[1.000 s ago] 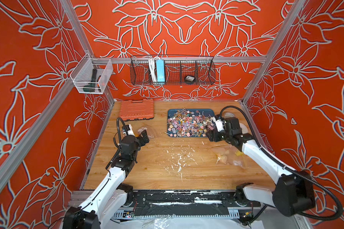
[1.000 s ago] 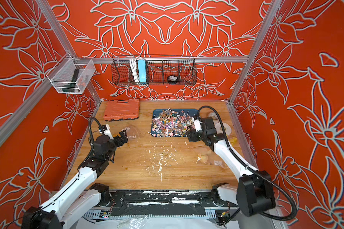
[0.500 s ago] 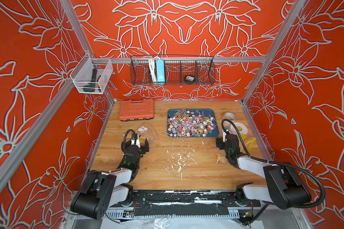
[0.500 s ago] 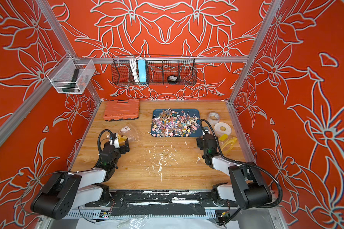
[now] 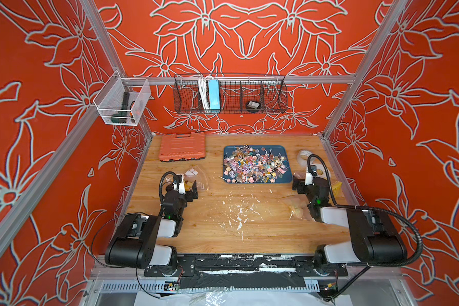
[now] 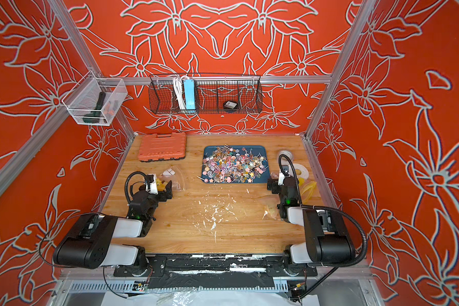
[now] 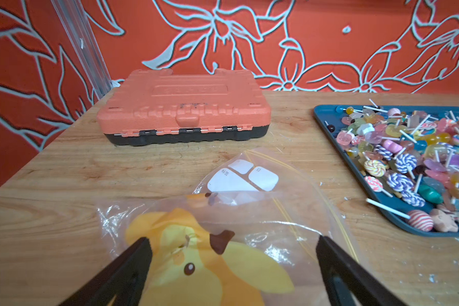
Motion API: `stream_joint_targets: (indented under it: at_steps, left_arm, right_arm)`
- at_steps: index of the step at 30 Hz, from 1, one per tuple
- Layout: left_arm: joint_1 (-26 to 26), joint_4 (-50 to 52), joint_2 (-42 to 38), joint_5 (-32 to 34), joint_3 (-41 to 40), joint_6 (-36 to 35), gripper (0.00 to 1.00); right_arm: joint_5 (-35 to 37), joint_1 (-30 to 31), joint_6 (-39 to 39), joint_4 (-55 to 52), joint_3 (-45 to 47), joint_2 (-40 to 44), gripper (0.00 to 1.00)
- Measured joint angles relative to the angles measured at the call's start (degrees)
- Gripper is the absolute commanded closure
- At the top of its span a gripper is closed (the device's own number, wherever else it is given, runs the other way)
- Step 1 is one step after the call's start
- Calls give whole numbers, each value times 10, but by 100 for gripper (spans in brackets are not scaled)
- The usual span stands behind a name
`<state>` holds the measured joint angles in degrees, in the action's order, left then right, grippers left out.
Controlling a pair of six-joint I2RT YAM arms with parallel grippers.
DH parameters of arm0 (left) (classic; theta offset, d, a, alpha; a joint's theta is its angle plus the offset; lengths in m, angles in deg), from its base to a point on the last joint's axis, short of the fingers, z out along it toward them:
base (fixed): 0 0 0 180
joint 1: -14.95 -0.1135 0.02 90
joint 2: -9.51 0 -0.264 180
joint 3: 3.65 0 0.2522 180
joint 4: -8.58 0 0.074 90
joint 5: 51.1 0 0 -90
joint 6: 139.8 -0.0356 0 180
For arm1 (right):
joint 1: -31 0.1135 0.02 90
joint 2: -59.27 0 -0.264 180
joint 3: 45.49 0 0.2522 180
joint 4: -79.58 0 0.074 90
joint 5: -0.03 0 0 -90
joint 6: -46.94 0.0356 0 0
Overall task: Pour candies out of the ziploc bag
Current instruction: Reset both arms
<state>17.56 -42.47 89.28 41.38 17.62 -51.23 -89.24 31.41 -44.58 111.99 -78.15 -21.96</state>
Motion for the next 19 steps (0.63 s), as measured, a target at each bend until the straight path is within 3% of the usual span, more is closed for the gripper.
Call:
stream_joint_targets:
  at_steps: [19]
  left_arm:
    - [-7,-5,1,-20,0,2,2]
  right_arm:
    - [-23,-1,0,-13,0,0,2]
